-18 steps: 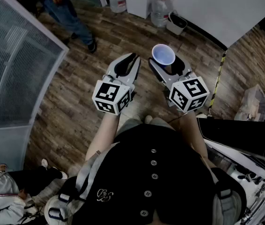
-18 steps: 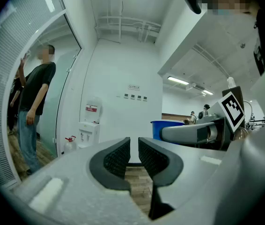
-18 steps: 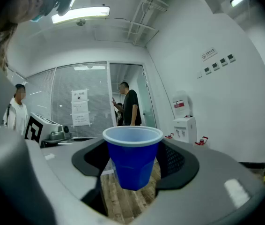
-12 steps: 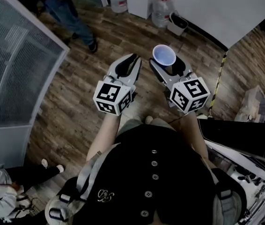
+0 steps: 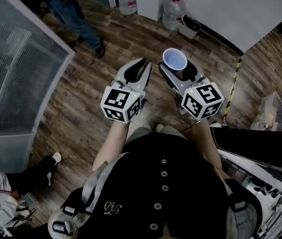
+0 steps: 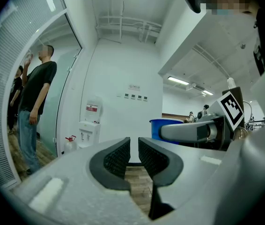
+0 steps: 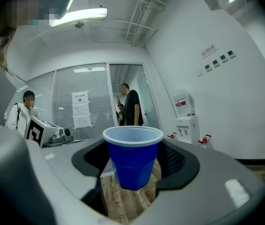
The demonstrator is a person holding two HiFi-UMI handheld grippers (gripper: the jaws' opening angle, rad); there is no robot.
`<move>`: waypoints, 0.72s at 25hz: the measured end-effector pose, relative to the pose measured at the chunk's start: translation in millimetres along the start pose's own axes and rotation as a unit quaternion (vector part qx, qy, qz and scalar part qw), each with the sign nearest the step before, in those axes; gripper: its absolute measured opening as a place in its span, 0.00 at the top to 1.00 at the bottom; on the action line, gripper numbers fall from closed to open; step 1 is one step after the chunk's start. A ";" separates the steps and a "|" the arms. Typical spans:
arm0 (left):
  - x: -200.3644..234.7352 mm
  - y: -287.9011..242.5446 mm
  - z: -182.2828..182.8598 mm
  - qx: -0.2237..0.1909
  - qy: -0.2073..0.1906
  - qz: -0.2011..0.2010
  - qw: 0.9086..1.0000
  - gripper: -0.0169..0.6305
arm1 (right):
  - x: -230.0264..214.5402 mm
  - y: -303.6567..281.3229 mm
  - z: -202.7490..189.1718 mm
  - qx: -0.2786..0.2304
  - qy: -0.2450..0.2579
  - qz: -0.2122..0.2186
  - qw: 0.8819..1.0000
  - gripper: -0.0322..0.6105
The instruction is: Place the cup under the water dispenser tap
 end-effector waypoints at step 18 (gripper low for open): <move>45.2 -15.3 -1.6 0.007 -0.004 -0.024 1.000 0.90 | 2.2 -45.4 -6.9 -0.006 -0.003 -0.012 1.000 0.48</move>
Point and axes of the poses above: the fingertips, and each gripper's own axes: y backward along the fingers, x to its left, z out of its top, the point moved 10 cm from there along y, backward along the fingers, and after that the axes turned 13 degrees about z, right-handed, at the moved point
